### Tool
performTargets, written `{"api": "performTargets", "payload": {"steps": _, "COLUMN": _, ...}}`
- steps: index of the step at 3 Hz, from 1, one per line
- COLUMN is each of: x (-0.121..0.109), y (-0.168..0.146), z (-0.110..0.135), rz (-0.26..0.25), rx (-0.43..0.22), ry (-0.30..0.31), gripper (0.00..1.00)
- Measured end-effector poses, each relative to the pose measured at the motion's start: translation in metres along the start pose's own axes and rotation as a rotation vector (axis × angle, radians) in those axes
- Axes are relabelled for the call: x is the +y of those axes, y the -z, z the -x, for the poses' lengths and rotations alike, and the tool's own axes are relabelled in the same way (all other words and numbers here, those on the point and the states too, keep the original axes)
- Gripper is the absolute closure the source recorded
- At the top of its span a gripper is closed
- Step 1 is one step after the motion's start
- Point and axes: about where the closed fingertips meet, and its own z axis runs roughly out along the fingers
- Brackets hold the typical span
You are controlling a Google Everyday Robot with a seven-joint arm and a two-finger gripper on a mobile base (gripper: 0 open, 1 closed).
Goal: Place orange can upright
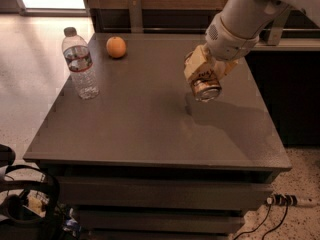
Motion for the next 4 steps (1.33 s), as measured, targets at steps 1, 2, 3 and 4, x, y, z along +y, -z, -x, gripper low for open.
{"api": "performTargets", "payload": {"steps": 1, "x": -0.002, "y": 0.024, "z": 0.018, "rz": 0.081, "rx": -0.109, "ry": 0.082, "gripper": 1.00}}
{"api": "performTargets", "payload": {"steps": 2, "x": 0.004, "y": 0.036, "z": 0.033, "rz": 0.179, "rx": -0.193, "ry": 0.186, "gripper": 1.00}}
{"api": "performTargets", "payload": {"steps": 3, "x": 0.020, "y": 0.042, "z": 0.038, "rz": 0.274, "rx": -0.275, "ry": 0.303, "gripper": 1.00}}
{"api": "performTargets", "payload": {"steps": 4, "x": 0.037, "y": 0.046, "z": 0.030, "rz": 0.328, "rx": -0.362, "ry": 0.392, "gripper": 1.00}}
